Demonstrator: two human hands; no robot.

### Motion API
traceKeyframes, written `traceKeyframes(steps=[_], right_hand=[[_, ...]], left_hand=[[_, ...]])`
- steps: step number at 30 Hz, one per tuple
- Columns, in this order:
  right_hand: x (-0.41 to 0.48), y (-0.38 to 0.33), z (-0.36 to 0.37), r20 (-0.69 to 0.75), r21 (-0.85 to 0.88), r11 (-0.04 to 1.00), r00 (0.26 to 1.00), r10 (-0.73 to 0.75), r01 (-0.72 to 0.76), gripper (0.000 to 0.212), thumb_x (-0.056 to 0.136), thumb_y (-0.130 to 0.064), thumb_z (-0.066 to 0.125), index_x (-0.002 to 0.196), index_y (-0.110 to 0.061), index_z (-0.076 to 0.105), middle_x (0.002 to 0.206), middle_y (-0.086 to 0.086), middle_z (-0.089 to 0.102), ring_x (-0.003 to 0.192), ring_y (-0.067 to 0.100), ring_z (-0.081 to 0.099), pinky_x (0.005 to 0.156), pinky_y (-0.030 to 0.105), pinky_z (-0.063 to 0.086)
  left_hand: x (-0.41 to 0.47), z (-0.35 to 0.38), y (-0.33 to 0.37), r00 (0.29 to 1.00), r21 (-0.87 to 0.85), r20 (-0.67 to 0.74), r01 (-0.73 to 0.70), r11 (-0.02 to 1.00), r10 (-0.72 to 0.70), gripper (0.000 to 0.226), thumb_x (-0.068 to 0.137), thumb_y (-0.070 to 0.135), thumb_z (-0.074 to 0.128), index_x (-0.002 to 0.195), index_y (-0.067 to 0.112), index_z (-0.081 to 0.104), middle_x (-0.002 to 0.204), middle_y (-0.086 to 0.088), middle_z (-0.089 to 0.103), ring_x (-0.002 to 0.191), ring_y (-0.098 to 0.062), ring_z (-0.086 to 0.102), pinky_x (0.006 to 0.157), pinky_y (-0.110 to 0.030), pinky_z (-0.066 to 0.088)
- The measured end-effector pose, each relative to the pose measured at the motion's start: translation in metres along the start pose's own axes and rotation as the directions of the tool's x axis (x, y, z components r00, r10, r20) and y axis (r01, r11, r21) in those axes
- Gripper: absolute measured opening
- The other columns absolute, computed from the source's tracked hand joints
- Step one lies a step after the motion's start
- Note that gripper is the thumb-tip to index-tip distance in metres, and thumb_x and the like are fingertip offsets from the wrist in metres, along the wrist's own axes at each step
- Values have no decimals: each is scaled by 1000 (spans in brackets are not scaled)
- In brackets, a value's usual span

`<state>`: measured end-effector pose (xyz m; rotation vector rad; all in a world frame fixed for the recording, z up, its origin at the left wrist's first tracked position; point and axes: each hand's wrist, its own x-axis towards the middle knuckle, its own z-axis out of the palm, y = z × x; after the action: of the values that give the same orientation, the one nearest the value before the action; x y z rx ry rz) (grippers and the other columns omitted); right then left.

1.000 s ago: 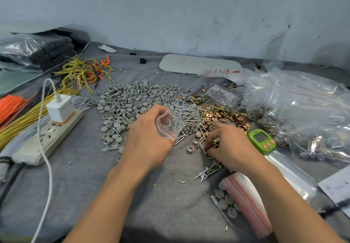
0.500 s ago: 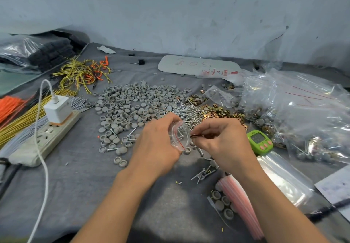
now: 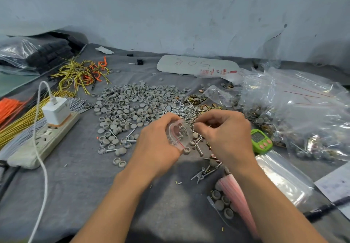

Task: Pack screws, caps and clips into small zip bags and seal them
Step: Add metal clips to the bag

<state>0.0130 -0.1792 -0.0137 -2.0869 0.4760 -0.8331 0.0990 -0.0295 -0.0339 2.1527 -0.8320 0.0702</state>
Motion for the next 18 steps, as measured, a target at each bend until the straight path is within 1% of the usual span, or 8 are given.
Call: traceKeyframes(steps=[2,3,6,7,10,12,15,18], right_hand=[[7,10,-13,-51,-89,994,996,66,-71,22,79,-15,87,72,-34,79,64,-20,71,63,-5,67,57,11,52],[10,16,-18,-38,-145,984,994,102,-106,25,80,-14,85,71,-35,77,65,-19,71,65,-7,67,58,9,52],[14,29,-23,102,-341,925,972,212,-166,24,87,-14,79,79,-37,76,75,-20,71,61,-6,64,51,2,41],[14,31,-21,152,-402,902,960,236,-158,20,88,-16,78,85,-36,78,80,-18,72,65,-6,62,55,3,42],[12,32,-15,269,-563,823,923,276,-82,18,90,-24,75,105,-32,79,94,-14,70,82,10,64,78,24,52],[11,30,-12,311,-640,768,909,277,-15,19,90,-27,72,108,-32,76,96,-8,70,94,20,66,88,34,56],[11,27,-8,325,-678,735,902,283,13,10,91,-24,68,97,-32,69,97,-2,72,99,26,66,92,40,55],[10,28,-8,336,-680,733,900,277,28,9,91,-24,69,87,-31,66,88,-5,71,96,24,65,96,40,50]], left_hand=[[-1,-3,-1,1000,-29,-25,17,999,-18,46,68,34,90,99,47,57,86,27,66,87,16,58,64,-2,42],[-2,-4,-1,999,-41,-43,23,999,-25,47,68,34,89,99,48,57,90,31,66,88,17,57,64,-2,42],[-2,-7,-1,996,-32,-86,37,999,-39,45,70,34,86,101,48,56,96,37,62,87,13,59,58,-11,42],[-1,-7,-1,995,-21,-91,42,999,-44,44,70,36,85,101,48,56,94,34,64,87,12,59,60,-13,41],[-1,-8,-1,996,6,-75,41,999,-40,45,71,41,86,101,48,54,85,28,64,90,16,55,59,-8,38],[-2,-8,1,998,6,-52,29,1000,-29,46,71,41,86,101,49,53,86,28,62,93,20,52,59,-7,41],[-2,-8,2,999,15,-34,21,1000,-21,44,73,37,86,100,47,53,87,25,62,90,14,56,60,-8,42],[-2,-7,1,1000,6,-24,20,1000,-20,43,74,35,87,101,45,55,88,23,63,94,20,51,67,-3,41]])
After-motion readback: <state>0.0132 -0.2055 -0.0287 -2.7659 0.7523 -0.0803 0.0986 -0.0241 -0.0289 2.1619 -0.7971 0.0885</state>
